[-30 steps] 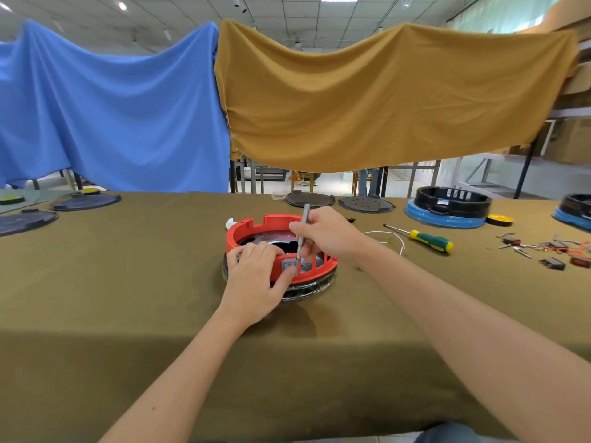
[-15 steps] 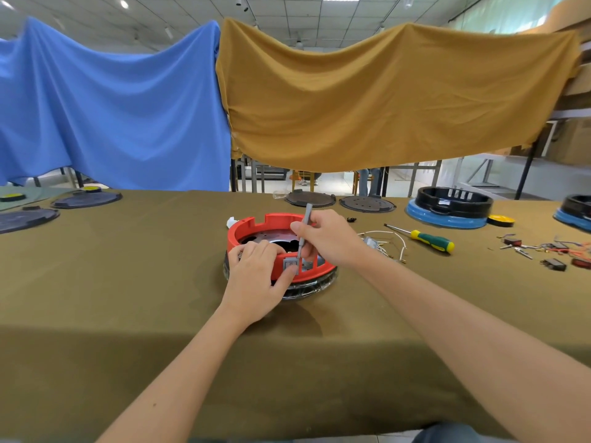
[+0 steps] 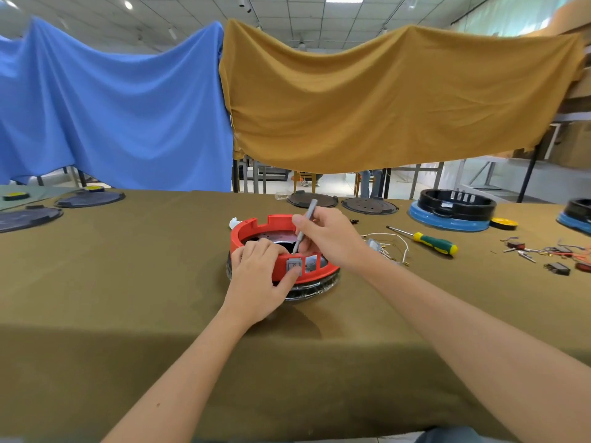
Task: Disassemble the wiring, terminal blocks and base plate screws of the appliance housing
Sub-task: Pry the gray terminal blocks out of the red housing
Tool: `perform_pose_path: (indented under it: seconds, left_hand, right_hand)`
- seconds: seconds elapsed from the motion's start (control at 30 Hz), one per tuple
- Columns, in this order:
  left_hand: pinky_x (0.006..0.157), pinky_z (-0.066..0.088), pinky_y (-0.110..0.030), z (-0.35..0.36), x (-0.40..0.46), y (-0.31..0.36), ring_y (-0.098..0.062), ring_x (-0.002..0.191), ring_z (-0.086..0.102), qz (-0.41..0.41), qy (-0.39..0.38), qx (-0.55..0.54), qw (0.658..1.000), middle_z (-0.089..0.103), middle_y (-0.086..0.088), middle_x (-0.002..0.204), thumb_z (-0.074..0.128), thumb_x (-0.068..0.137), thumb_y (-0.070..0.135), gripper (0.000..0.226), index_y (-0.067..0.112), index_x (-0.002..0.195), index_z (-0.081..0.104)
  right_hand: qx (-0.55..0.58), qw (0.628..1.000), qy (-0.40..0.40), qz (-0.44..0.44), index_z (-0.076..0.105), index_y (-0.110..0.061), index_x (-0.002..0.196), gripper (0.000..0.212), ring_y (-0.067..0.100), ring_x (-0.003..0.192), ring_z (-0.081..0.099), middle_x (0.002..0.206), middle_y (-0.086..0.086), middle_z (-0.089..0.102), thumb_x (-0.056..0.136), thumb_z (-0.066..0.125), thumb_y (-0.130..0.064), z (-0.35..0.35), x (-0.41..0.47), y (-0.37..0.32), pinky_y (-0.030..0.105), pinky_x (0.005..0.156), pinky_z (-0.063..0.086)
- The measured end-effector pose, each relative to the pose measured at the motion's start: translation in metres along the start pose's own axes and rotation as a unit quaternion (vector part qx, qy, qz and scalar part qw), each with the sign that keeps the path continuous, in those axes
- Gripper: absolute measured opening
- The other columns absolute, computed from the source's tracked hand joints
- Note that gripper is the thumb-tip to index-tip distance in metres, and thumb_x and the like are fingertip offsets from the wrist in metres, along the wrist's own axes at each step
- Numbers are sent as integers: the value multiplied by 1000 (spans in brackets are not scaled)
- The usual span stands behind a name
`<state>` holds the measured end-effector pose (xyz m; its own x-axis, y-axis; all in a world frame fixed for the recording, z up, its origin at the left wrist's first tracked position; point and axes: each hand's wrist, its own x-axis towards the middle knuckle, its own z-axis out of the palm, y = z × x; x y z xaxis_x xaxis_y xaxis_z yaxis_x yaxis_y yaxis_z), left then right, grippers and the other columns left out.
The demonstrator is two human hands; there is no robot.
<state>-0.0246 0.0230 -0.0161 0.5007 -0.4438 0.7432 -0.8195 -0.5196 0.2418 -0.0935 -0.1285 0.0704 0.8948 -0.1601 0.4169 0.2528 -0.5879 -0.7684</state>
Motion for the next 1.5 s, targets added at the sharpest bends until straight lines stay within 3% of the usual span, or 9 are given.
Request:
perform_pose_path:
  seconds: [0.3, 0.4, 0.5, 0.67, 0.9, 1.03, 1.17, 1.4, 1.5]
  left_hand:
    - [93, 24, -27, 0, 1, 0, -14, 98, 46, -8, 3, 2, 1000, 53, 12, 91, 45, 87, 58, 38, 23, 91, 59]
    - [93, 25, -28, 0, 1, 1, -14, 98, 47, -9, 5, -3, 1000, 53, 12, 89, 48, 87, 57, 37, 22, 91, 60]
    - [94, 25, -28, 0, 1, 1, -14, 96, 47, -9, 4, -5, 1000, 53, 11, 88, 51, 86, 56, 36, 21, 90, 60]
    - [97, 24, -28, -1, 1, 1, -15, 99, 48, -13, -2, -4, 1000, 56, 11, 91, 55, 86, 54, 36, 19, 94, 61]
    - [101, 27, -33, -2, 1, 1, -14, 100, 48, -15, -8, -7, 1000, 56, 11, 92, 58, 89, 52, 32, 21, 96, 62]
    - [97, 26, -31, -3, 1, 3, -14, 98, 48, -13, 4, -22, 1000, 53, 13, 88, 52, 86, 56, 34, 23, 91, 60]
    - [96, 26, -31, -3, 0, 3, -14, 99, 48, -7, 4, -24, 1000, 54, 13, 90, 44, 85, 60, 41, 23, 93, 61]
    - [95, 23, -28, -2, 1, 1, -12, 96, 47, -6, 5, -24, 1000, 54, 14, 89, 46, 86, 58, 37, 24, 92, 60]
    - [95, 22, -27, -1, 1, 2, -12, 97, 47, -7, 2, -25, 1000, 55, 14, 90, 45, 86, 60, 38, 25, 93, 60]
  right_hand:
    - [-151, 986, -33, -63, 63, -18, 87, 24, 2, 66, 67, 74, -5, 70, 100, 57, -37, 12, -2, 1, 16, 60, 52]
    - [-163, 985, -39, -51, 63, -9, 92, 30, 5, 68, 69, 79, 1, 72, 101, 55, -37, 11, -1, -2, 30, 68, 59]
    - [-203, 977, -50, -34, 62, -1, 93, 39, 28, 77, 69, 85, 13, 71, 102, 51, -37, 14, 6, -10, 46, 74, 57]
    - [-268, 960, -82, -10, 55, -6, 78, 35, 22, 61, 54, 72, 10, 62, 101, 50, -32, 20, 22, -18, 42, 65, 51]
    - [-241, 967, -87, 0, 62, 1, 84, 41, 18, 59, 64, 71, 8, 72, 102, 51, -34, 19, 23, -17, 42, 70, 57]
    - [-116, 992, -44, -12, 63, -7, 85, 32, 8, 60, 67, 68, 1, 71, 103, 53, -33, 5, 11, -6, 24, 63, 58]
    - [-86, 996, -27, -23, 62, -12, 84, 27, 2, 58, 65, 70, 0, 70, 101, 56, -32, 3, 5, -2, 15, 57, 52]
    - [-135, 989, -46, -30, 63, -7, 93, 31, 10, 62, 65, 72, 2, 70, 101, 55, -35, 8, 9, -9, 33, 69, 57]
    - [-128, 990, -65, -4, 62, -4, 93, 31, 7, 57, 64, 68, 1, 69, 102, 54, -31, 5, 13, -11, 32, 69, 59]
